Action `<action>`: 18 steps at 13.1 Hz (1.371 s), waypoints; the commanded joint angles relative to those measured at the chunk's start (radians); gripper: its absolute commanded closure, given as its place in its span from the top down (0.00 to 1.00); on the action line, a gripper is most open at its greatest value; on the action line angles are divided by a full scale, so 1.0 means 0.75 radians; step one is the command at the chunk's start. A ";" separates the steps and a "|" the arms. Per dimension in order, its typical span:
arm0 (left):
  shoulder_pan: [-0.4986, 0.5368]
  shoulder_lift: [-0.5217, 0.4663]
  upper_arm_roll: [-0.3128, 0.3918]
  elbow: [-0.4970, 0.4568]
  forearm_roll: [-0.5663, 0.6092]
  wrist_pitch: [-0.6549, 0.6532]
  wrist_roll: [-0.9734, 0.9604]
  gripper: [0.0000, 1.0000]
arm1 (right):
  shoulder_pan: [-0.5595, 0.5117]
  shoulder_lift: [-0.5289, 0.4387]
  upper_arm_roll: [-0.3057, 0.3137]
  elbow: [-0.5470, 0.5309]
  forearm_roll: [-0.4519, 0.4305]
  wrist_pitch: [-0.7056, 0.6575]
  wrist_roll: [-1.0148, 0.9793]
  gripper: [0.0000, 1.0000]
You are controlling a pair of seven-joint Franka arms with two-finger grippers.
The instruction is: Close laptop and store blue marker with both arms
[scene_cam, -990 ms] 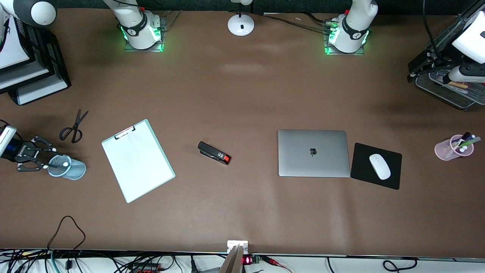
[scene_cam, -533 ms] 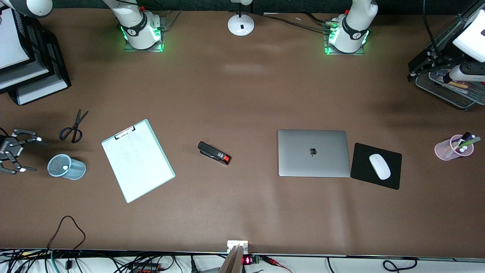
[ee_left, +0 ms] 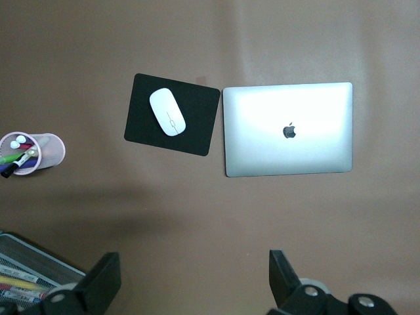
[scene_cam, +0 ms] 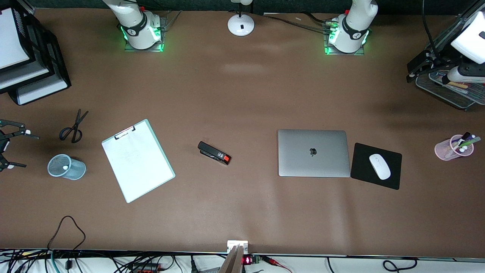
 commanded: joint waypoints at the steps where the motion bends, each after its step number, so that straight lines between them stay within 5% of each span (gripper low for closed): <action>1: 0.005 0.008 -0.005 0.026 -0.001 -0.006 -0.007 1.00 | 0.070 -0.081 -0.001 -0.016 -0.101 -0.012 0.141 1.00; 10: 0.005 0.004 -0.011 0.031 0.003 -0.004 -0.007 1.00 | 0.383 -0.165 -0.001 0.049 -0.521 0.005 0.862 1.00; 18: 0.005 0.000 -0.015 0.031 0.003 -0.008 -0.009 1.00 | 0.522 -0.259 0.001 -0.026 -0.795 -0.077 1.776 1.00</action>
